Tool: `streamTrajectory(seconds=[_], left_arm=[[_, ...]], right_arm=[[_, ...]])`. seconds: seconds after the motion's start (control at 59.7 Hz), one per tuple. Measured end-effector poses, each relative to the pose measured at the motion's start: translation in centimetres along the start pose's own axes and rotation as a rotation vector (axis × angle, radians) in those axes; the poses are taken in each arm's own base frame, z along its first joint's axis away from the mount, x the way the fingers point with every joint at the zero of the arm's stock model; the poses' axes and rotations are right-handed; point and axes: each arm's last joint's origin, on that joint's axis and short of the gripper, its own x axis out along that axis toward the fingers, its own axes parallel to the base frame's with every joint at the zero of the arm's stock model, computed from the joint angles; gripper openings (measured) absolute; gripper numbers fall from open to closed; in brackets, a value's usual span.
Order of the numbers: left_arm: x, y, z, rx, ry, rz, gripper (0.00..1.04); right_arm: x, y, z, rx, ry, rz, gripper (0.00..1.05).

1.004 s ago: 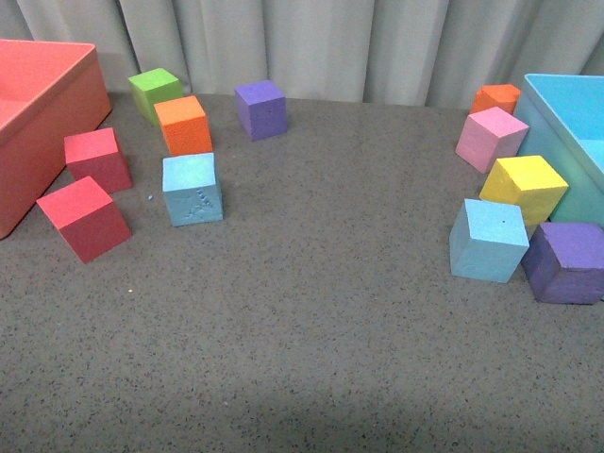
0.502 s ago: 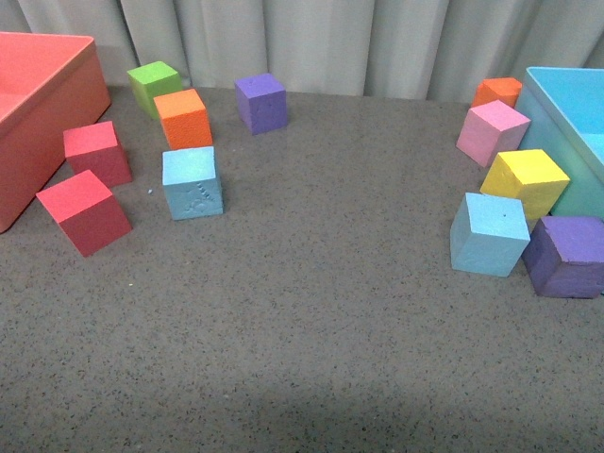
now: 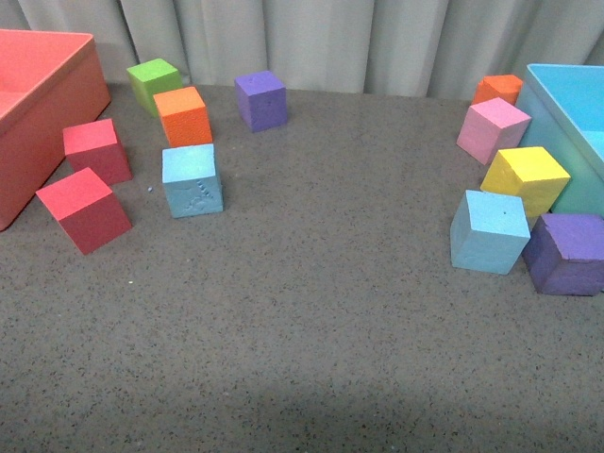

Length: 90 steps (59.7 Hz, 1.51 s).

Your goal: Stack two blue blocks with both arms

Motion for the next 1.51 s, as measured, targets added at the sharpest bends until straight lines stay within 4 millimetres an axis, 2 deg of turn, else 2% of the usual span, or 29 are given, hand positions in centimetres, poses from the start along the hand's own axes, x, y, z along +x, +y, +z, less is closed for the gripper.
streamTrajectory(seconds=[0.033, 0.1, 0.201, 0.352, 0.519, 0.686, 0.837, 1.038, 1.222, 1.507], left_arm=[[0.0, 0.0, 0.0, 0.0, 0.0, 0.0, 0.98], [0.0, 0.0, 0.0, 0.0, 0.0, 0.0, 0.98], [0.0, 0.0, 0.0, 0.0, 0.0, 0.0, 0.98], [0.0, 0.0, 0.0, 0.0, 0.0, 0.0, 0.98], [0.0, 0.0, 0.0, 0.0, 0.0, 0.0, 0.98], [0.0, 0.0, 0.0, 0.0, 0.0, 0.0, 0.98], [0.0, 0.0, 0.0, 0.0, 0.0, 0.0, 0.98], [0.0, 0.0, 0.0, 0.0, 0.0, 0.0, 0.98], [0.0, 0.0, 0.0, 0.0, 0.0, 0.0, 0.98], [0.0, 0.0, 0.0, 0.0, 0.0, 0.0, 0.98]], right_arm=[[0.2, 0.0, 0.2, -0.046, 0.043, -0.111, 0.95], [1.0, 0.0, 0.9, -0.077, 0.122, -0.21, 0.95], [2.9, 0.4, 1.9, -0.05, 0.147, -0.179, 0.95], [7.9, 1.9, 3.3, 0.015, 0.218, -0.069, 0.95], [14.6, 5.2, 1.4, 0.086, 0.522, 0.026, 0.95], [18.2, 7.1, 0.0, 0.127, 0.704, 0.038, 0.95], [20.5, 8.3, -1.2, 0.157, 0.839, 0.055, 0.95], [22.6, 9.3, -3.0, 0.187, 0.928, 0.054, 0.95], [23.8, 9.8, -4.4, 0.195, 0.98, 0.04, 0.95], [24.3, 10.3, -6.1, 0.186, 1.031, 0.03, 0.95]])
